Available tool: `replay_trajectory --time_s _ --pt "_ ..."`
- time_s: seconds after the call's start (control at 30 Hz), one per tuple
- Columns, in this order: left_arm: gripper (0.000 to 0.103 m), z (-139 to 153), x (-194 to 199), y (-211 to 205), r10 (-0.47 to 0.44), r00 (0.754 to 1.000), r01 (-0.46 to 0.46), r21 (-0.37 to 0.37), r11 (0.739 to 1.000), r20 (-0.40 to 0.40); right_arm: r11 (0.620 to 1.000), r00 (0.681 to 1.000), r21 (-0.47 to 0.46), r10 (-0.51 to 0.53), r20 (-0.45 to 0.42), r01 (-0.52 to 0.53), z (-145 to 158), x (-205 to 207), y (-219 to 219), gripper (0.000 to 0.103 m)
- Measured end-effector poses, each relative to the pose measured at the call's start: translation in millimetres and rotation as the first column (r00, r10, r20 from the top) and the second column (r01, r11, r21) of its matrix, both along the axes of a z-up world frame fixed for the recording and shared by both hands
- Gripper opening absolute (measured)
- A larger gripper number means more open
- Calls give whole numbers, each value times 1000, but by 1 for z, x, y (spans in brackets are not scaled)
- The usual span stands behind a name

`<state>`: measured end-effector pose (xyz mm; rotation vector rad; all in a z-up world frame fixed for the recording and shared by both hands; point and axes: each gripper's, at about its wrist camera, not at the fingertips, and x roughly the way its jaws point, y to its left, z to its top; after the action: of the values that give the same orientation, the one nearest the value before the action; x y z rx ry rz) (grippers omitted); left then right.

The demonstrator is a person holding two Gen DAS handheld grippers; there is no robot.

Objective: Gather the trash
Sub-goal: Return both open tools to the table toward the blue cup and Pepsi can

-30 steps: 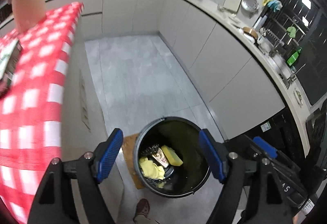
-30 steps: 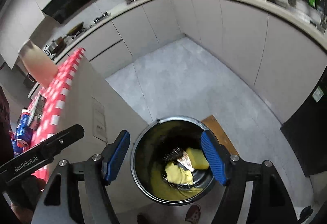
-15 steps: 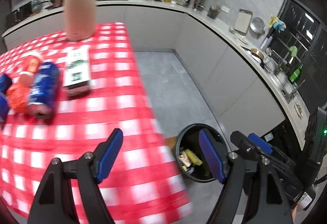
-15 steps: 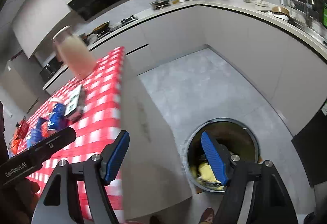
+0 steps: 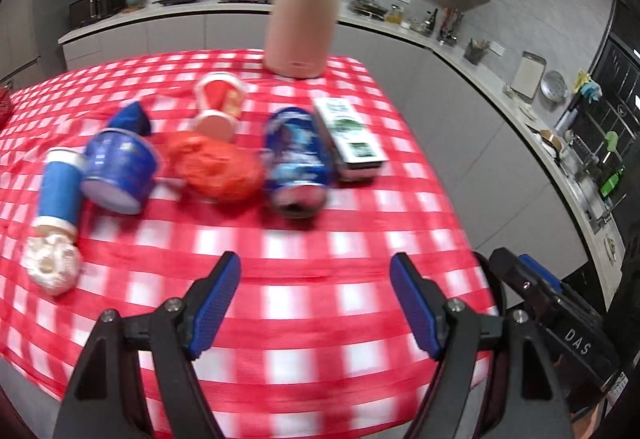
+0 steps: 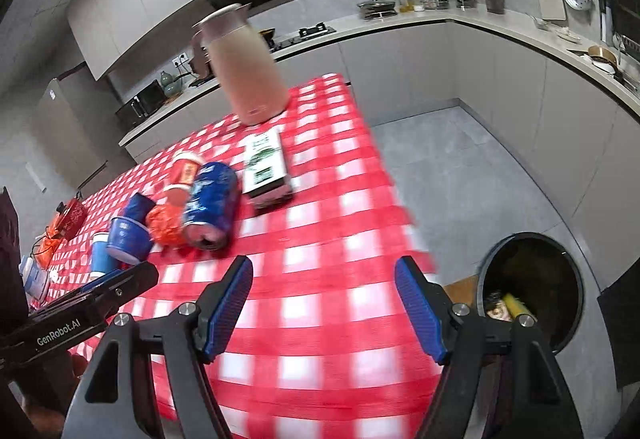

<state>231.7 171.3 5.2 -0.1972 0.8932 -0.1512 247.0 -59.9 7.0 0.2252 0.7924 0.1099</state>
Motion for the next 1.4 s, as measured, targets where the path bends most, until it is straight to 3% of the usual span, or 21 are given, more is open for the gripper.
replay_trajectory --time_s 0.33,0.53,0.7,0.97,1.4 --pt "78 -4 12 72 83 997 -83 5 997 -4 997 997 -21 68 -22 -68 -3 12 78 75" --pt "78 -8 19 89 159 987 -159 -5 987 -14 989 989 -36 145 -23 -145 -5 33 95 75" --pt "78 -5 22 96 199 980 -199 29 980 -6 979 979 -22 203 -16 -204 -6 49 105 75" --pt "78 -4 23 139 283 959 -283 54 958 11 973 974 -23 228 -17 -228 -7 69 125 75" --pt "78 -14 49 202 248 969 -248 49 968 -6 979 979 -41 201 -23 -202 -12 87 188 75"
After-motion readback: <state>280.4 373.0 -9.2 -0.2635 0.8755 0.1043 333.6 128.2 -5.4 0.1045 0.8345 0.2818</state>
